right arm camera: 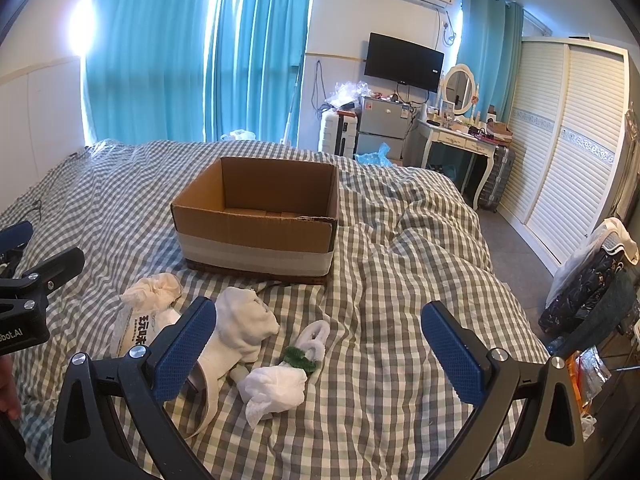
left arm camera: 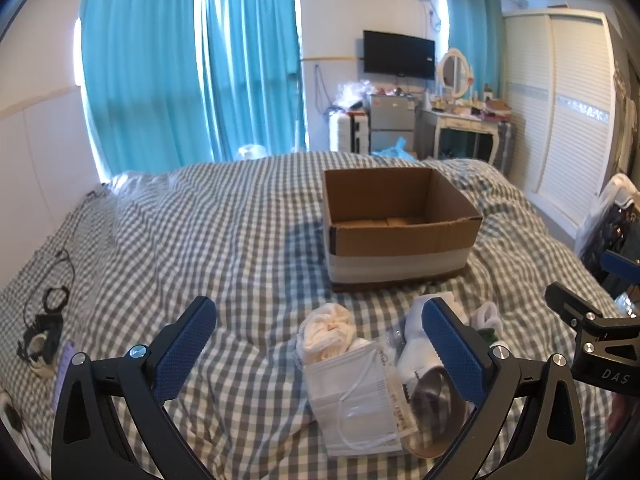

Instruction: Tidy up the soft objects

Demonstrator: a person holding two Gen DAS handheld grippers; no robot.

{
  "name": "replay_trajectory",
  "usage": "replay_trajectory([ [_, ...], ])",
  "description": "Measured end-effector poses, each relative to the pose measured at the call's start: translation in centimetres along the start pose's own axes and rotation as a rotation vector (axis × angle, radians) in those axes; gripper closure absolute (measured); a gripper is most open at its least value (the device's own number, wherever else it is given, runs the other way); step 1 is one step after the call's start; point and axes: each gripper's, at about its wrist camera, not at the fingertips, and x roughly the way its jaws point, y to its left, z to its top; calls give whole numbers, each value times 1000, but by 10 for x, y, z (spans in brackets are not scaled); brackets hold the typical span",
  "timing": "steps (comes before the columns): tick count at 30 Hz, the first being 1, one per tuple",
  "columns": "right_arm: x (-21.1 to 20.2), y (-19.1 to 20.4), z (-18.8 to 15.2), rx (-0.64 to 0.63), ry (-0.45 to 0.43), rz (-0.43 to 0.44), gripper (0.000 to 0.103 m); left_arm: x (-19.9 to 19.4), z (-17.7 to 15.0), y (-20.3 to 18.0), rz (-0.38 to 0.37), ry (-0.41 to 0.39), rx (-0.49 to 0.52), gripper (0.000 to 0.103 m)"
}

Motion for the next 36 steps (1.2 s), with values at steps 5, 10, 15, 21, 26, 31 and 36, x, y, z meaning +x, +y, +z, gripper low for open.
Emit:
replay_trajectory([
  [5, 0, 0, -1, 0, 2, 0, 0, 0, -1, -1, 2, -1, -1, 0],
  [10, 0, 0, -1, 0, 3, -1, 0, 0, -1, 0, -1, 0, 0, 0],
  [15, 0, 0, -1, 0, 2, -1, 0, 0, -2, -1, 0, 0, -1, 0],
  [21, 1, 0, -1, 0, 3, -2, 0, 1, -1, 0, 0, 0, -2, 0],
  [26, 1, 0, -1, 0, 3, -2, 0, 1, -2, 0, 0, 0, -2, 0],
  [31, 1, 0, -1, -1, 3, -2, 0, 1, -2, 0, 0, 0, -2, 0],
  [36, 0, 0, -1, 1, 3, -2, 0, 1, -2, 0, -1, 0, -2, 0],
])
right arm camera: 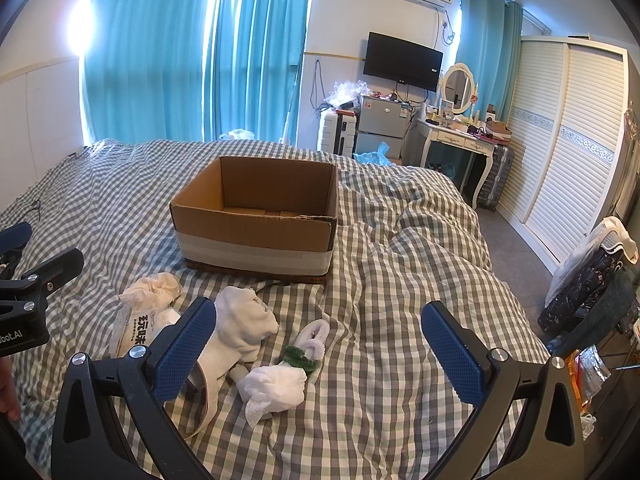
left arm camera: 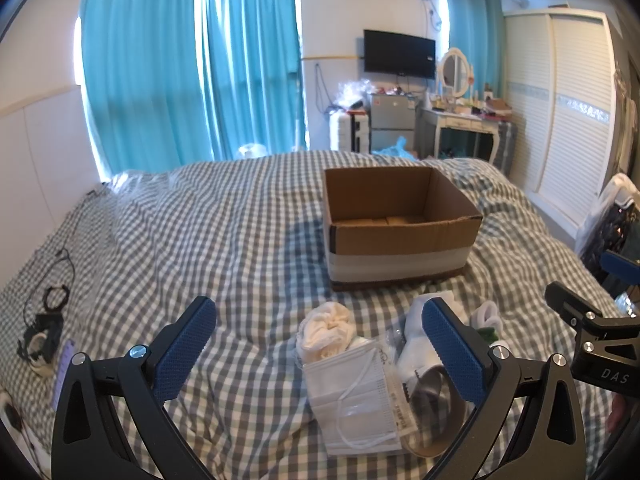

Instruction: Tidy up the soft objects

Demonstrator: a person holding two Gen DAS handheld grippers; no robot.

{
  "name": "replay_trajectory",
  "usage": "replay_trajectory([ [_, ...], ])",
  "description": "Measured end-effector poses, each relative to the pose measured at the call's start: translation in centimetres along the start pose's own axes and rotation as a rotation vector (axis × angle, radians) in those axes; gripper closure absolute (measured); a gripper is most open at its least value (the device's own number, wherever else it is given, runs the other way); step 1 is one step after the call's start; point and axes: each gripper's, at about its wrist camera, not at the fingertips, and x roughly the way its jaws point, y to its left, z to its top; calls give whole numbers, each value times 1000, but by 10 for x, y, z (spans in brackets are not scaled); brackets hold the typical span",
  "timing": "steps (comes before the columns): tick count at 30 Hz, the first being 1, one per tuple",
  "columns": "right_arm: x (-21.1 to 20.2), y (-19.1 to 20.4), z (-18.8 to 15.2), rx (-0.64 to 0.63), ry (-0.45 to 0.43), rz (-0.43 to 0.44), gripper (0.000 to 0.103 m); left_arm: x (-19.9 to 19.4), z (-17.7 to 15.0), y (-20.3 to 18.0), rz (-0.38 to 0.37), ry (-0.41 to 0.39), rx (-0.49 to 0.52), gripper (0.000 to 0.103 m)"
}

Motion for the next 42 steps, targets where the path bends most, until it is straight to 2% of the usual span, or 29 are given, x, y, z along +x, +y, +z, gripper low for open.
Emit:
replay_trajectory([
  [24, 0, 0, 0, -2, -3, -4, 0, -2, -1, 0, -4, -1, 6, 0],
  [31, -10, 5, 3, -25, -6, 22, 0, -11, 2, 9, -12, 5, 10, 0],
  [37, -10, 23, -7, -85, 49, 71, 0, -9, -12, 16, -8, 60, 33, 0],
  [42, 2, 51, -26, -154, 150, 143, 0, -4, -30, 23, 7, 117, 56, 0],
])
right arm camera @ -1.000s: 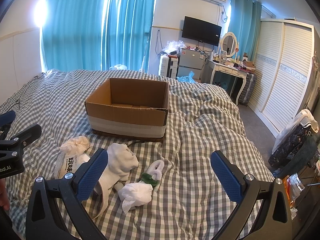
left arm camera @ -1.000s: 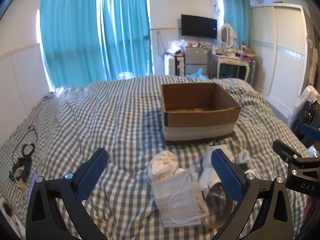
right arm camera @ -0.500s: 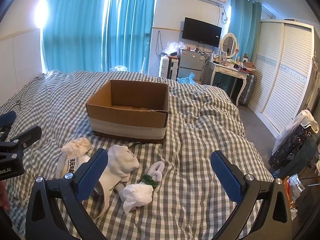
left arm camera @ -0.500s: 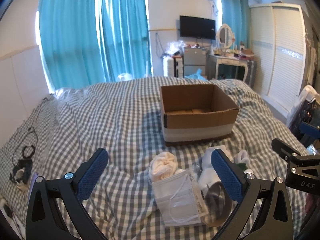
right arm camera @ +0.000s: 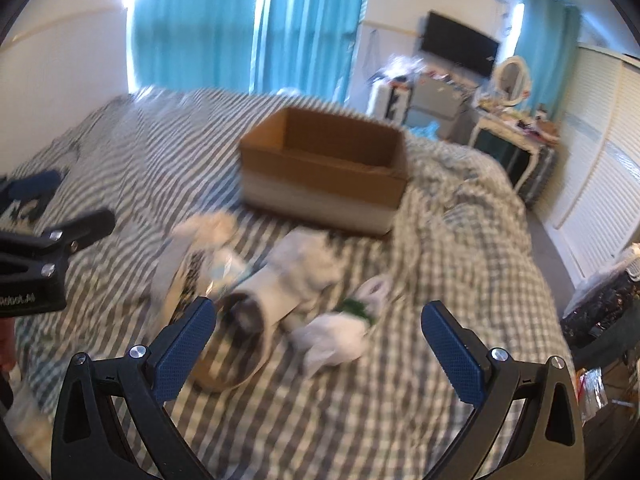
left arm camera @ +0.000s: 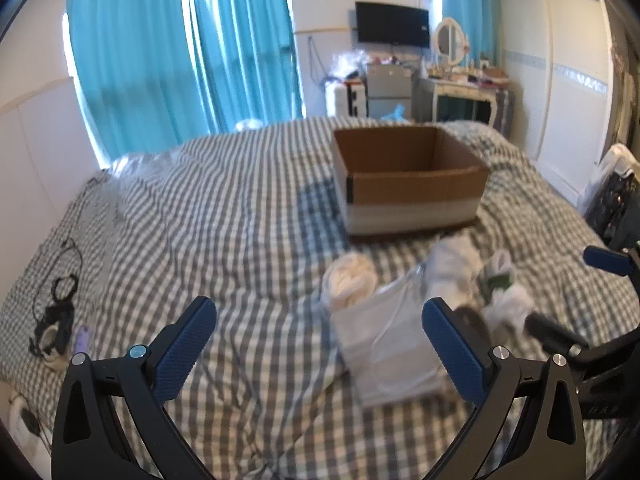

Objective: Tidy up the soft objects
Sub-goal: 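Grasp the tan ring band with the right gripper and lift it, then grasp the white face-mask bag with the left gripper while the right holds the ring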

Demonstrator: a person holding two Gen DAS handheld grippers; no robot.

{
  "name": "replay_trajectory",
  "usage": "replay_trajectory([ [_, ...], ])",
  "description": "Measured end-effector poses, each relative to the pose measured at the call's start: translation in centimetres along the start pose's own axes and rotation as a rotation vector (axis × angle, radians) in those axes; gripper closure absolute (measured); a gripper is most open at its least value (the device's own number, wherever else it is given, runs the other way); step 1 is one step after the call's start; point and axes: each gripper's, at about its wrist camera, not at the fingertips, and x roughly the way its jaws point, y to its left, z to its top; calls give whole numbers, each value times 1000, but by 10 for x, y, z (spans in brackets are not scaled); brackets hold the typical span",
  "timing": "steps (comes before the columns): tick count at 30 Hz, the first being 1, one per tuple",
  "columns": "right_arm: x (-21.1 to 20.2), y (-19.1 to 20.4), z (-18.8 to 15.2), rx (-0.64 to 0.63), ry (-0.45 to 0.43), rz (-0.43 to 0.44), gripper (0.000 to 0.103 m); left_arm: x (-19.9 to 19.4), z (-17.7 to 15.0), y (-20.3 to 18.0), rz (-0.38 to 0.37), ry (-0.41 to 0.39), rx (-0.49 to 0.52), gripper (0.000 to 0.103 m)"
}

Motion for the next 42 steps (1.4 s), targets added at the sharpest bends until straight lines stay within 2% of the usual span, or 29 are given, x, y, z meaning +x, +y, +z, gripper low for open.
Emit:
replay_trajectory([
  [4, 21, 23, -13, -62, 71, 41, 0, 8, -15, 7, 13, 47, 6, 0],
  [8, 39, 35, -23, -61, 112, 80, 0, 19, -25, 12, 13, 86, 9, 0],
  [14, 62, 52, -28, -81, 172, 141, 0, 35, -31, 17, 36, 119, 26, 0],
  [19, 80, 64, -34, -124, 213, 164, 0, 46, -33, 15, 11, 132, 29, 0],
  [21, 84, 64, -34, -125, 224, 170, 11, 52, -34, 13, -8, 144, 32, 0],
  [23, 89, 61, -33, -131, 248, 163, 29, 56, -34, 11, -27, 152, 31, 0],
  [24, 91, 57, -33, -119, 262, 183, 29, 58, -34, 9, -41, 155, 31, 0],
  [27, 85, 46, -28, -105, 234, 190, 32, 59, -32, 2, -60, 144, 47, 0],
  [30, 72, 26, -17, -86, 160, 168, 34, 59, -30, -5, -86, 129, 67, 0],
  [35, 61, -17, 0, 13, 79, 105, 34, 70, -29, -15, -154, 165, 54, 0],
  [38, 61, -39, 2, 76, 83, 92, 34, 80, -28, -20, -207, 193, 27, 0],
  [42, 66, -53, -2, 122, 102, 102, 34, 99, -29, -25, -221, 238, -9, 0],
])
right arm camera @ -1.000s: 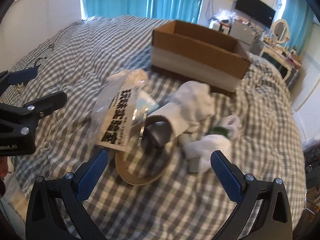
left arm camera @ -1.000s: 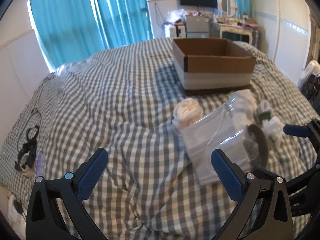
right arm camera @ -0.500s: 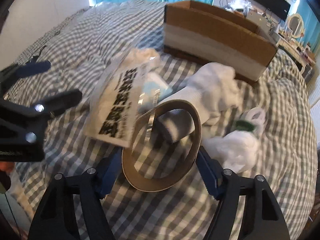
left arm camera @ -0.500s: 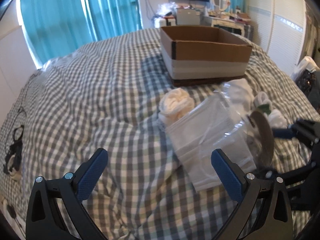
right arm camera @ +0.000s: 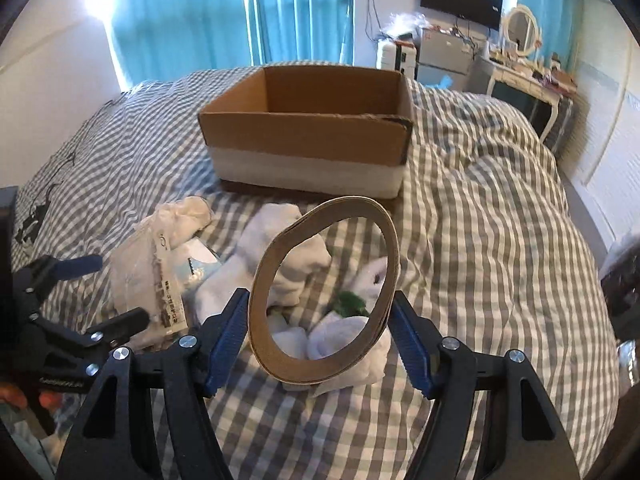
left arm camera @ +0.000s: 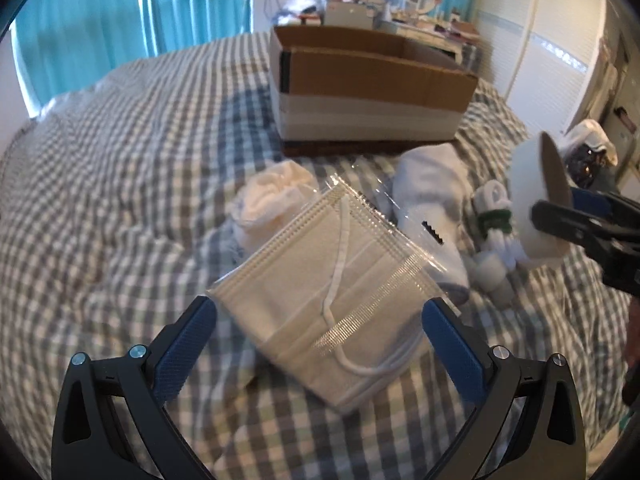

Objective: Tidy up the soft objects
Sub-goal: 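Grasp the white face-mask bag with the left gripper while the right holds the ring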

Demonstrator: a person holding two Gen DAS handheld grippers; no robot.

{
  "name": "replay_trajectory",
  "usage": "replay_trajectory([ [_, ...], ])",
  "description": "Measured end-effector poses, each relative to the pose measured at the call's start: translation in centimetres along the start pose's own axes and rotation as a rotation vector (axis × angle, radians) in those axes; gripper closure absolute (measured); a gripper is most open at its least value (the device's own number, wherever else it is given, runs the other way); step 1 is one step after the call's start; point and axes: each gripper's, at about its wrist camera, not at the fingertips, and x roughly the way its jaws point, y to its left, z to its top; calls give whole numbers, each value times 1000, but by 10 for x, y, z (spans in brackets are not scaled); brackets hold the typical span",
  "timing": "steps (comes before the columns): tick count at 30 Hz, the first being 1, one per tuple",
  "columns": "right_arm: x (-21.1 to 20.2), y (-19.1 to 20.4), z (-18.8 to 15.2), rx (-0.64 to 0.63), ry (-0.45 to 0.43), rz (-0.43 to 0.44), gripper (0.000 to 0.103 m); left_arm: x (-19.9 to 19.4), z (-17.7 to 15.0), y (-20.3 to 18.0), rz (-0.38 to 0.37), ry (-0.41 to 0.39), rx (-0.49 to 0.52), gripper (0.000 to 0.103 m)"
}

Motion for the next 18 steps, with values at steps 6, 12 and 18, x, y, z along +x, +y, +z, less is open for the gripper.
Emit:
replay_trajectory([
  [6, 1, -5, -4, -4, -3, 10, 34, 19, 1, -8, -2, 61, -6, 31],
  [12, -6, -11, -8, 23, -6, 17, 34, 4, -2, -21, -26, 53, 90, 83],
  [18, -23, -7, -5, 15, -29, 24, 34, -24, -4, -30, -35, 41, 145, 96],
])
